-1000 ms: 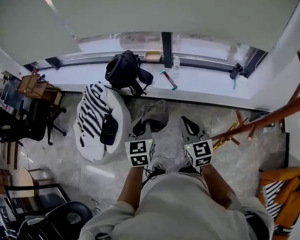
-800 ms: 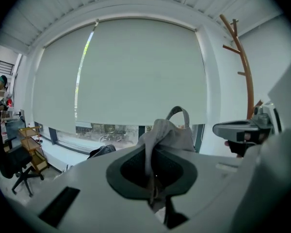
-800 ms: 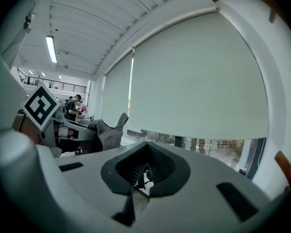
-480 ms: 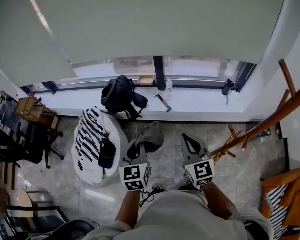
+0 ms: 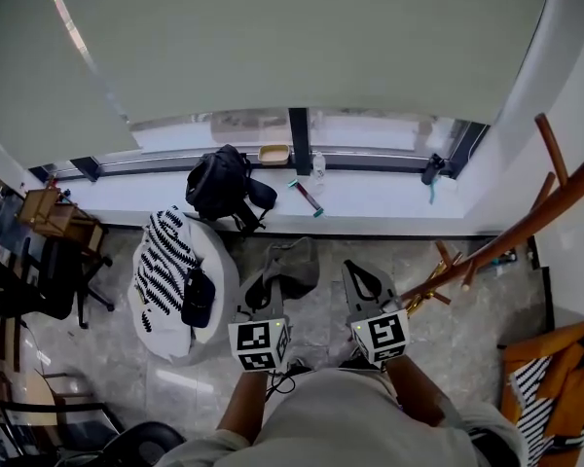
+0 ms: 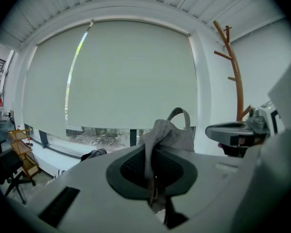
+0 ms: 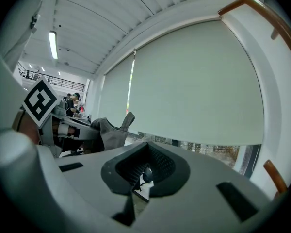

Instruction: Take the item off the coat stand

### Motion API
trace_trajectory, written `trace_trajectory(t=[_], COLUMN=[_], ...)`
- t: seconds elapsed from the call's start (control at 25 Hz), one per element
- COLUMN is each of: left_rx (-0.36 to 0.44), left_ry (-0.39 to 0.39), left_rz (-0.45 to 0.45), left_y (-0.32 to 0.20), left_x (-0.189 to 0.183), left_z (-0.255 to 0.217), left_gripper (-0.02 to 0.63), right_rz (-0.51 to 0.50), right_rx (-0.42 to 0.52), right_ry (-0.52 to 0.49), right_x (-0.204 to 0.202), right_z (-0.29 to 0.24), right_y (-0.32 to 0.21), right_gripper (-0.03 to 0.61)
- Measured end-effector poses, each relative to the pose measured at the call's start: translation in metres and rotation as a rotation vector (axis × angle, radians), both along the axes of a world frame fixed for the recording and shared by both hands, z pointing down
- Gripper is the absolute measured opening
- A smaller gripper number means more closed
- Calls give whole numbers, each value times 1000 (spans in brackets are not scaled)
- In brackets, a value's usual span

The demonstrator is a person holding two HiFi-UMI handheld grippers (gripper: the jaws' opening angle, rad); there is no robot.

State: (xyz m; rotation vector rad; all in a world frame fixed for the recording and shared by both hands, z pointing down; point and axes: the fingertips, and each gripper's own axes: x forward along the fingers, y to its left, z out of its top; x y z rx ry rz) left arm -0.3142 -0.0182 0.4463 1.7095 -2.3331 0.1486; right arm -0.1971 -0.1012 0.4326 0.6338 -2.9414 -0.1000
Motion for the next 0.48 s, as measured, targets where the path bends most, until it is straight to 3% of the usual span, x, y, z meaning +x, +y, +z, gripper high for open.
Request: trace_trajectory(t=[0.48], left_rx=[4], left_ry=[1], left_rz=[9], left_y=[-4], left_x=[5], left_z=[4], left_gripper=[25], right_rz=[-1], right_rx=[12], right_ry=[-3], right_x=[3], right_z=[3], right_y=[1], right_gripper=[5])
